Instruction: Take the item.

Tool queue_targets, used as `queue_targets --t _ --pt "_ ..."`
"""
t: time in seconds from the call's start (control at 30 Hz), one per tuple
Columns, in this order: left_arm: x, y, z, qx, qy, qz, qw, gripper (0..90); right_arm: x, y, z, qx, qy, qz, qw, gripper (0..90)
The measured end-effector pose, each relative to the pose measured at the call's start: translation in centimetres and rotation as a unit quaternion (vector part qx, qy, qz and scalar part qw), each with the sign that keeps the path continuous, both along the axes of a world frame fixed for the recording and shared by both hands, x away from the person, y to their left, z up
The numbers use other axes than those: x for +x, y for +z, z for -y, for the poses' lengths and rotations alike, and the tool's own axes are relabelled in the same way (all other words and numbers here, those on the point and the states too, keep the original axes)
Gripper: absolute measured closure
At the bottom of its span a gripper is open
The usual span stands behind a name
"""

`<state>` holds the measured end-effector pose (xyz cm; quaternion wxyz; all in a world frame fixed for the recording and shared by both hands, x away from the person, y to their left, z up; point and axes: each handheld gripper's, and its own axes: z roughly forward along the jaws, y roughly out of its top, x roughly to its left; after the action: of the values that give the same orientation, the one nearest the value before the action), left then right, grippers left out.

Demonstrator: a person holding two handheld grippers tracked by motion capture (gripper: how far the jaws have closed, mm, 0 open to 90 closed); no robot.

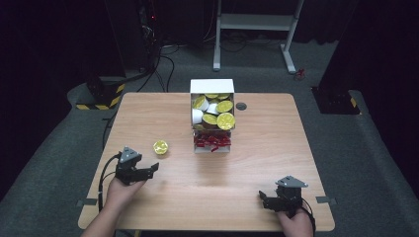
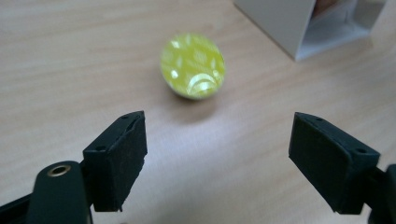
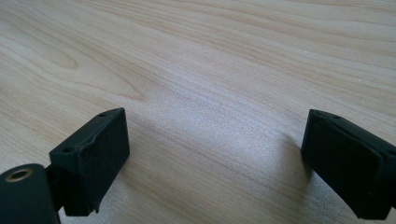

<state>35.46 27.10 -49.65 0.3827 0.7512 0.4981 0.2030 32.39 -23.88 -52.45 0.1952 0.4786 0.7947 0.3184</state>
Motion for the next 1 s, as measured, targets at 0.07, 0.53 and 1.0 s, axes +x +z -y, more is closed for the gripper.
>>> queue_targets --t 0.07,0.53,1.0 --pt "-0.7 -0.8 0.0 0.009 -0.004 -0.009 0.9999 20.1 0.0 0.0 0.0 0.0 0.0 0.0 1.0 7.7" --pt "-4.5 -3.3 0.5 0.063 0.002 -0.008 0.998 12.3 0.0 0.0 0.0 0.0 0.0 0.0 1.0 7.7" --pt "-4.2 -3.4 0.3 0.054 0.003 -0.021 0.9983 8.9 0.1 0.0 0.0 0.0 0.0 0.002 1.0 7.8"
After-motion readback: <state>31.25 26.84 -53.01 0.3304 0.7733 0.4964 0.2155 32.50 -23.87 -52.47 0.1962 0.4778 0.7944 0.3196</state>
